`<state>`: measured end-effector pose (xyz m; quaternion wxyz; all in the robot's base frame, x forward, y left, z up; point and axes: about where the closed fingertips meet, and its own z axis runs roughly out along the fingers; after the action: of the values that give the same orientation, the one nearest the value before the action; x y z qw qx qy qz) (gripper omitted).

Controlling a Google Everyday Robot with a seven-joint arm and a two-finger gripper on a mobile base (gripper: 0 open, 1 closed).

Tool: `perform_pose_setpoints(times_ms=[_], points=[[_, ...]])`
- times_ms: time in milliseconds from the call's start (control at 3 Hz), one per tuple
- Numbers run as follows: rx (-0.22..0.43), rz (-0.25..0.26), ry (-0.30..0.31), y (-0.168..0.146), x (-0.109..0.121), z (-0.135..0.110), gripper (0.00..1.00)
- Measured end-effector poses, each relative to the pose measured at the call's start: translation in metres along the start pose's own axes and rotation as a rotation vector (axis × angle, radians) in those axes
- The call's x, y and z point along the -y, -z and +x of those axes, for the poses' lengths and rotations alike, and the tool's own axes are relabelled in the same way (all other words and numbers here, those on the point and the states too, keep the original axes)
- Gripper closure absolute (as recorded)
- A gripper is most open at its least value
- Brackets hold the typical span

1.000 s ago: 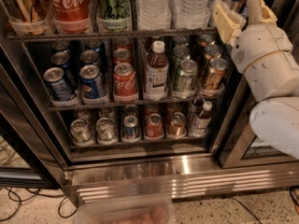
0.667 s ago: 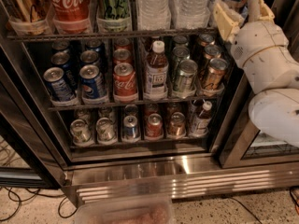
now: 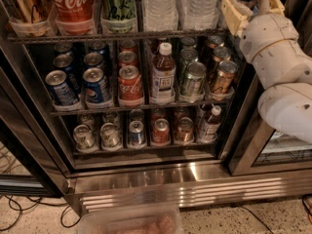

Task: Pick redbull can from top shelf of fridge

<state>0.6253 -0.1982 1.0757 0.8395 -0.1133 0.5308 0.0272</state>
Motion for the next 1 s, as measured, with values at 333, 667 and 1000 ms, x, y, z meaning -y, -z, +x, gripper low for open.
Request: perform_pose_setpoints(times_ms=[333,667,1000], points=[[0.004,0.001,0.011,-0.0045,0.0023,-0.0006,0.42],[0.000,0.006,0.021,-0.0076,0.0055,-0.0005,0.51],[-0.005,0.013,0.028,-0.0087,0.0068,-0.0007,0.70]])
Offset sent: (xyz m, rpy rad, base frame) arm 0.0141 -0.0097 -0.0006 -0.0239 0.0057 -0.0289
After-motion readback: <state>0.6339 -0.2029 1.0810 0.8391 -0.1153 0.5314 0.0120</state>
